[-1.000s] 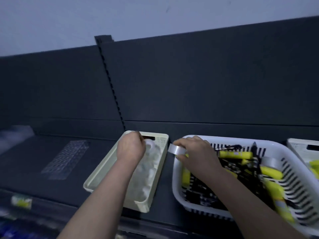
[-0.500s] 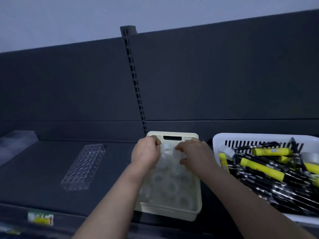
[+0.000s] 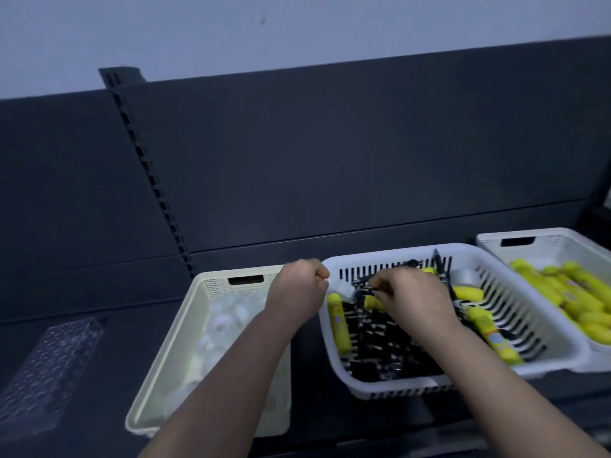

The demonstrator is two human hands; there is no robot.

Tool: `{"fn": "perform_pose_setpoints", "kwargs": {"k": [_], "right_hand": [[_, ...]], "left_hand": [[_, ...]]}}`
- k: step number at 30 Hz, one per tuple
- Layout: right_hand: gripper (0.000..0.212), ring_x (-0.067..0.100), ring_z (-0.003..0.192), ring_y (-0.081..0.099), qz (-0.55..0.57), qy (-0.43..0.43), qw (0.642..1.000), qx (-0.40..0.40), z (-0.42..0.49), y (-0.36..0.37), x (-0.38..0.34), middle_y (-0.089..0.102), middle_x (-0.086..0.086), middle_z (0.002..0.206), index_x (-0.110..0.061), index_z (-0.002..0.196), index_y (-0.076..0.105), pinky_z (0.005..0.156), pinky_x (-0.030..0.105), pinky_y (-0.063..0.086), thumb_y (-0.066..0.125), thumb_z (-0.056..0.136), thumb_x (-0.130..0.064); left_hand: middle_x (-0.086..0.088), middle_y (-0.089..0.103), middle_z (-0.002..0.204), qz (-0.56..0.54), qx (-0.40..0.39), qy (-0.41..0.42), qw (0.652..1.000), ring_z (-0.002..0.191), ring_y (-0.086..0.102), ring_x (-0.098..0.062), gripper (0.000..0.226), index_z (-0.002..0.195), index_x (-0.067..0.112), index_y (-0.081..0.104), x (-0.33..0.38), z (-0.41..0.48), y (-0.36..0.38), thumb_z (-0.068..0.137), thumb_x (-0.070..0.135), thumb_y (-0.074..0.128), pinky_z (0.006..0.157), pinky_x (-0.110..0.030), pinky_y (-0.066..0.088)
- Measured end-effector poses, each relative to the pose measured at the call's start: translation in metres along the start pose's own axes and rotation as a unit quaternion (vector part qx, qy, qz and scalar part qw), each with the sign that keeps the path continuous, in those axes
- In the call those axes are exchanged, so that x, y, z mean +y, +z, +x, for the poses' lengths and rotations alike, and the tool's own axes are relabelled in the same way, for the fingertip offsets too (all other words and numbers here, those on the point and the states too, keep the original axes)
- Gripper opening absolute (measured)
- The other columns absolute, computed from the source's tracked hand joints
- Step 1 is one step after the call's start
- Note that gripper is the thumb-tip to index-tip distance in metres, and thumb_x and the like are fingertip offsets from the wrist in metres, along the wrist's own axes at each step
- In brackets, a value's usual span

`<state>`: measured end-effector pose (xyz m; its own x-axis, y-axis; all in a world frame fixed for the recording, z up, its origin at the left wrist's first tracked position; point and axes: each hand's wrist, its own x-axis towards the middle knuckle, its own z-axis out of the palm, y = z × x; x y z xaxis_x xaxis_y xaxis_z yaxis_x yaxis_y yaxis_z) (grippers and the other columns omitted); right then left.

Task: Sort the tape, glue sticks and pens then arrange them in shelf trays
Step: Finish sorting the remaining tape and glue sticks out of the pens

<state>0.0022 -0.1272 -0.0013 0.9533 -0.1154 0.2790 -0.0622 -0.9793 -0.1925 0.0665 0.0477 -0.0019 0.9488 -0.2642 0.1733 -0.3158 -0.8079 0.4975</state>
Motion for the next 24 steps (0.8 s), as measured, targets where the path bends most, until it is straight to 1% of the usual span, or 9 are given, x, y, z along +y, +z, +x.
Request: {"fn": "perform_pose_setpoints", "kwargs": {"k": [4,7,10,12,14,16,19,21,24], "right_hand": [[0.025,0.026,0.099,0.063,-0.034,0.05,0.996,-0.059,-0.002,0.003,0.044,0.07,0.0,0.102,-0.033,0.1,0.07,0.074,0.029,0.046,0.057,0.083,-0.02],[0.028,0.029,0.092,0.062,-0.036,0.035,0.993,-0.102,0.005,0.011,0.052,0.069,0.002,0.095,-0.028,0.095,0.072,0.068,0.029,0.044,0.056,0.078,-0.012],[0.023,0.028,0.073,0.055,-0.069,0.012,0.99,-0.122,0.014,0.019,0.047,0.063,0.003,0.081,-0.02,0.088,0.07,0.062,0.025,0.038,0.056,0.077,-0.005],[0.022,0.025,0.076,0.056,-0.103,0.001,0.986,-0.13,0.018,0.023,0.044,0.064,0.002,0.085,-0.019,0.091,0.069,0.063,0.024,0.036,0.057,0.078,-0.005],[0.02,0.024,0.089,0.061,-0.127,-0.016,0.982,-0.139,0.018,0.027,0.046,0.066,0.001,0.093,-0.019,0.093,0.066,0.064,0.025,0.036,0.058,0.081,-0.005],[0.016,0.024,0.093,0.062,-0.114,-0.026,0.985,-0.13,0.016,0.027,0.049,0.067,0.001,0.094,-0.019,0.094,0.067,0.065,0.026,0.037,0.06,0.082,-0.011],[0.02,0.022,0.092,0.061,-0.064,-0.039,0.995,-0.061,0.019,0.011,0.057,0.065,-0.001,0.09,-0.027,0.098,0.07,0.064,0.026,0.038,0.061,0.08,-0.028],[0.022,0.02,0.092,0.06,-0.049,-0.035,0.998,-0.025,0.021,-0.005,0.068,0.065,-0.004,0.088,-0.031,0.099,0.069,0.063,0.025,0.035,0.06,0.079,-0.032],[0.023,0.02,0.092,0.061,-0.06,0.006,0.998,-0.017,0.018,-0.019,0.098,0.067,-0.004,0.089,-0.029,0.099,0.068,0.062,0.024,0.035,0.059,0.078,-0.032]], "left_hand": [[0.005,0.068,0.097,0.018,-0.025,0.026,0.999,0.096,0.06,-0.017,0.015,0.092,0.021,0.07,0.034,0.008,0.025,0.085,0.018,0.056,0.077,-0.031,0.051],[0.009,0.067,0.101,0.042,-0.019,0.024,0.999,0.099,0.058,-0.015,0.016,0.094,0.024,0.069,0.043,0.011,0.032,0.087,0.02,0.055,0.07,-0.027,0.047],[0.011,0.067,0.1,0.058,-0.009,0.018,0.998,0.097,0.06,-0.013,0.016,0.094,0.026,0.069,0.043,0.012,0.035,0.088,0.021,0.056,0.071,-0.028,0.049],[0.008,0.069,0.096,0.066,-0.005,0.013,0.998,0.091,0.063,-0.014,0.016,0.092,0.023,0.071,0.043,0.012,0.034,0.087,0.02,0.056,0.071,-0.029,0.051],[0.005,0.07,0.092,0.065,-0.005,0.009,0.998,0.088,0.064,-0.016,0.016,0.09,0.02,0.071,0.042,0.012,0.034,0.086,0.018,0.056,0.073,-0.033,0.053],[0.006,0.07,0.094,0.066,0.003,0.004,0.998,0.088,0.064,-0.015,0.018,0.091,0.021,0.071,0.042,0.012,0.037,0.087,0.017,0.055,0.072,-0.031,0.052],[0.007,0.069,0.096,0.056,0.008,0.001,0.998,0.091,0.063,-0.015,0.022,0.094,0.024,0.071,0.049,0.019,0.045,0.088,0.015,0.052,0.07,-0.028,0.05],[0.006,0.069,0.094,0.044,0.001,0.004,0.999,0.091,0.062,-0.017,0.023,0.093,0.023,0.071,0.059,0.026,0.054,0.087,0.014,0.051,0.068,-0.027,0.048],[0.005,0.069,0.096,0.04,0.003,0.015,0.999,0.096,0.061,-0.019,0.026,0.094,0.026,0.071,0.081,0.04,0.073,0.087,0.014,0.049,0.067,-0.027,0.044]]}}
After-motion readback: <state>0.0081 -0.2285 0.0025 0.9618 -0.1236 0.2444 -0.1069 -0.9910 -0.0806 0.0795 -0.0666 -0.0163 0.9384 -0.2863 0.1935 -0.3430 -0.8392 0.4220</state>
